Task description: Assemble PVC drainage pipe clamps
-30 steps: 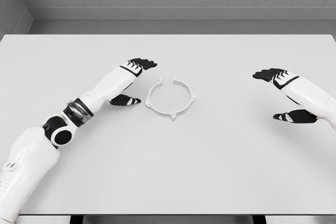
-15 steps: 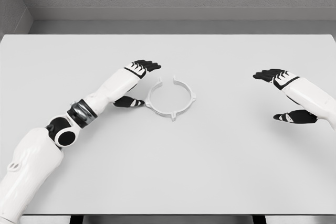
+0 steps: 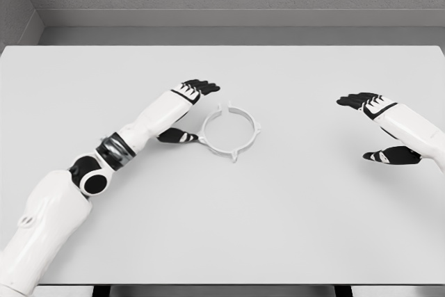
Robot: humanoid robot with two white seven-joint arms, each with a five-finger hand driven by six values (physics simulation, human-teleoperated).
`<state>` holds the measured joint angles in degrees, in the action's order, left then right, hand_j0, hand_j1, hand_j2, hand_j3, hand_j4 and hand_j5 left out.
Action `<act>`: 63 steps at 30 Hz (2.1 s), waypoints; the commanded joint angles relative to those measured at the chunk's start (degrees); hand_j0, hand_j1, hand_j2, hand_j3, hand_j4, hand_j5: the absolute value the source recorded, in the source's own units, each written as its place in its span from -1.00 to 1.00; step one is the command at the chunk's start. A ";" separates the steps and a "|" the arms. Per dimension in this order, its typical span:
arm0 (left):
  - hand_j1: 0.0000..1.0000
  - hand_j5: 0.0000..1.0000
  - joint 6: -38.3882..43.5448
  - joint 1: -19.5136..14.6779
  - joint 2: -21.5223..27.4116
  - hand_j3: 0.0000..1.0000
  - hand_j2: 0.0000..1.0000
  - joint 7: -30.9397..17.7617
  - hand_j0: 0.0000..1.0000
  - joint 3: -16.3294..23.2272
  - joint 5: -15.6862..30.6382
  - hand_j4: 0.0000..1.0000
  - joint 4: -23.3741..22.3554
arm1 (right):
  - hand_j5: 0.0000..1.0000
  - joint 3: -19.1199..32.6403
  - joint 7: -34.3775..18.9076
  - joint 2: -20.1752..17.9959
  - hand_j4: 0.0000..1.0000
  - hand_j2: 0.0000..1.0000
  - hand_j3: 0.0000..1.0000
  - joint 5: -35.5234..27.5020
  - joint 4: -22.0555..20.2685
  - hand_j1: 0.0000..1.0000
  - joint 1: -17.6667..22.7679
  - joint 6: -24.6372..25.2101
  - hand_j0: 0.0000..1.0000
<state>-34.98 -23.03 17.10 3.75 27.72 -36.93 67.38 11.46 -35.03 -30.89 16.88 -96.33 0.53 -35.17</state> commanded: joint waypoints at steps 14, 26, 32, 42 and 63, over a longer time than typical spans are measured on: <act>1.00 1.00 -0.02 0.35 -0.57 1.00 1.00 0.03 1.00 -0.21 0.54 1.00 0.74 | 1.00 -0.03 0.03 0.04 1.00 1.00 1.00 -0.44 0.00 1.00 0.00 0.17 1.00; 1.00 1.00 -0.02 0.44 -1.54 1.00 1.00 0.03 1.00 -0.38 0.72 1.00 0.74 | 1.00 -0.03 0.03 0.04 1.00 1.00 1.00 -0.44 0.09 1.00 -0.09 0.17 1.00; 1.00 1.00 -0.02 -0.61 -0.84 1.00 1.00 0.03 1.00 -2.40 1.07 1.00 0.47 | 1.00 -0.03 0.03 0.04 1.00 1.00 1.00 -0.44 0.09 1.00 -0.09 0.17 1.00; 1.00 1.00 -0.02 1.23 2.33 1.00 1.00 0.03 1.00 -1.26 1.07 1.00 4.52 | 1.00 -0.12 0.03 0.04 1.00 1.00 1.00 -0.44 0.00 1.00 -0.09 0.17 1.00; 1.00 1.00 -0.02 2.90 2.77 1.00 1.00 0.03 1.00 1.37 0.63 1.00 6.54 | 1.00 -0.30 0.03 0.04 1.00 1.00 1.00 -0.35 0.09 1.00 -0.35 0.17 1.00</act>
<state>-34.98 -19.78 19.93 3.75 29.09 -36.62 73.87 11.15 -35.03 -30.81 16.97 -96.22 0.18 -35.17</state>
